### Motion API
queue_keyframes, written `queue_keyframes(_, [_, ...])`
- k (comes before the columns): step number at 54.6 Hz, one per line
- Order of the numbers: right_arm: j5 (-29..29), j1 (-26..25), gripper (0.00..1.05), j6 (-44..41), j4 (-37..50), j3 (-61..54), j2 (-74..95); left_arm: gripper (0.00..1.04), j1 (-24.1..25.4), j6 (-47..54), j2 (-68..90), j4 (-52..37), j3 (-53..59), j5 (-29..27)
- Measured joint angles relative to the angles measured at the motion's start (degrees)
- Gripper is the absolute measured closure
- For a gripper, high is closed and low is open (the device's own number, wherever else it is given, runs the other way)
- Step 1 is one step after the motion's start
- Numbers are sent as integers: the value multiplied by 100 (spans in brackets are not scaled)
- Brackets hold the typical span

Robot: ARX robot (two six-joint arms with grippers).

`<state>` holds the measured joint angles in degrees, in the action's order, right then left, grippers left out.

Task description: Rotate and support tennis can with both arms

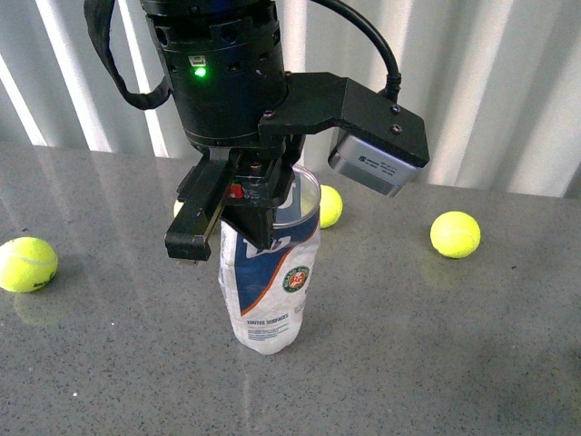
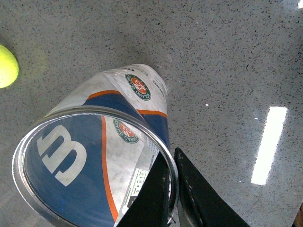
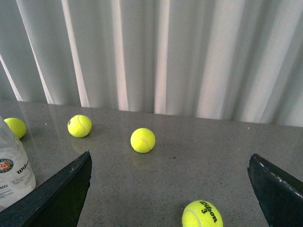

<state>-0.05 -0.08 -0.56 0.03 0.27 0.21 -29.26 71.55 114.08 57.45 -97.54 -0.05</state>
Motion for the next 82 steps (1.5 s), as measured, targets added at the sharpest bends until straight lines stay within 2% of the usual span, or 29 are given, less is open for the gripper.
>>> queue_keyframes(2, [0, 0, 7, 0, 0, -2, 0, 99, 2, 0, 7, -55, -4, -22])
queue_keyframes(17, [0, 0, 7, 0, 0, 0, 0, 58, 11, 13, 149, -140, -4, -131])
queue_keyframes(19, [0, 0, 7, 0, 0, 0, 0, 49, 15, 15, 142, -160, -4, -144])
queue_keyframes(36, [0, 0, 7, 0, 0, 0, 0, 5, 66, 31, 101, -155, -4, -179])
queue_keyframes(49, [0, 0, 7, 0, 0, 0, 0, 7, 146, 24, -63, -334, -4, -103])
queue_keyframes(55, [0, 0, 7, 0, 0, 0, 0, 7, 199, -22, -227, -831, 2, 114])
queue_keyframes(65, [0, 0, 7, 0, 0, 0, 0, 7, 529, -643, -1239, -2236, 385, 1141])
queue_keyframes(69, [0, 0, 7, 0, 0, 0, 0, 7, 979, -1279, -2155, -3263, 946, 1655])
queue_keyframes(76, [0, 0, 7, 0, 0, 0, 0, 7, 1825, -2645, -3373, -4752, 2020, 1751])
queue_keyframes(82, [0, 0, 7, 0, 0, 0, 0, 7, 2820, -4142, -4531, -5746, 3611, 1860])
